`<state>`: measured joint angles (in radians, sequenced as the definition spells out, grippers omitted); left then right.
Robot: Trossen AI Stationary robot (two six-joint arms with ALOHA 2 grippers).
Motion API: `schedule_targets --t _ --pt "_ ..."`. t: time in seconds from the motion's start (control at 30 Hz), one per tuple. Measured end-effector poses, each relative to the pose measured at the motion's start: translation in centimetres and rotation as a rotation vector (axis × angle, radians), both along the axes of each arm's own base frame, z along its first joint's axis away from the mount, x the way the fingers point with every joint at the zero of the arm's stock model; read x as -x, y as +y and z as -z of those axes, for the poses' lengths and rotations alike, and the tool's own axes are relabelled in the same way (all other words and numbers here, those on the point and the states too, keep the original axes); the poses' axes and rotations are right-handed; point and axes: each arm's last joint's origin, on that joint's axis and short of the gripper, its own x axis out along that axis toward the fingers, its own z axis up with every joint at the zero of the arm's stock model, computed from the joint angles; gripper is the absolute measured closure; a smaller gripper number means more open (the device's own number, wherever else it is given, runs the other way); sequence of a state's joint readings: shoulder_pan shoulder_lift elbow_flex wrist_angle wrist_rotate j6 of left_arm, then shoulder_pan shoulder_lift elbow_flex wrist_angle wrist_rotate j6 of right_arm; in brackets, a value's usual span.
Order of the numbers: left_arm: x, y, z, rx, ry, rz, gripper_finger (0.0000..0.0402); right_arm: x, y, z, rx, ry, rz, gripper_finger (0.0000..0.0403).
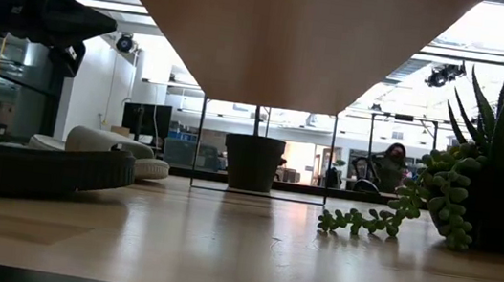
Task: Pick and place slides into the shelf
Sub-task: Put the top black slide into the shelf
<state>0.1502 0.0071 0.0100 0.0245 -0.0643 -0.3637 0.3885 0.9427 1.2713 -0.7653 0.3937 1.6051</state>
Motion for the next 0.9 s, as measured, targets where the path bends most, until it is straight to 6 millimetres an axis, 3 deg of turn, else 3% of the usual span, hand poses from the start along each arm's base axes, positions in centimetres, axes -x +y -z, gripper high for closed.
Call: schedule_targets --t 0.27,0.47,0.9 --pt "0.0 0.0 0.0 0.000 0.000 0.001 0.0401 -2.3 1.2 -1.4 -0.016 0.065 -0.060 0.0402" --pt "0.0 0.0 0.0 0.000 0.000 0.004 0.0401 -4.5 3.1 -1.8 -0.026 0.094 -0.126 0.0402" --pt "0.0 0.0 0.0 -0.022 0.005 0.005 0.0401 -9.7 7.7 0.8 -0.089 0.120 -0.166 0.0402"
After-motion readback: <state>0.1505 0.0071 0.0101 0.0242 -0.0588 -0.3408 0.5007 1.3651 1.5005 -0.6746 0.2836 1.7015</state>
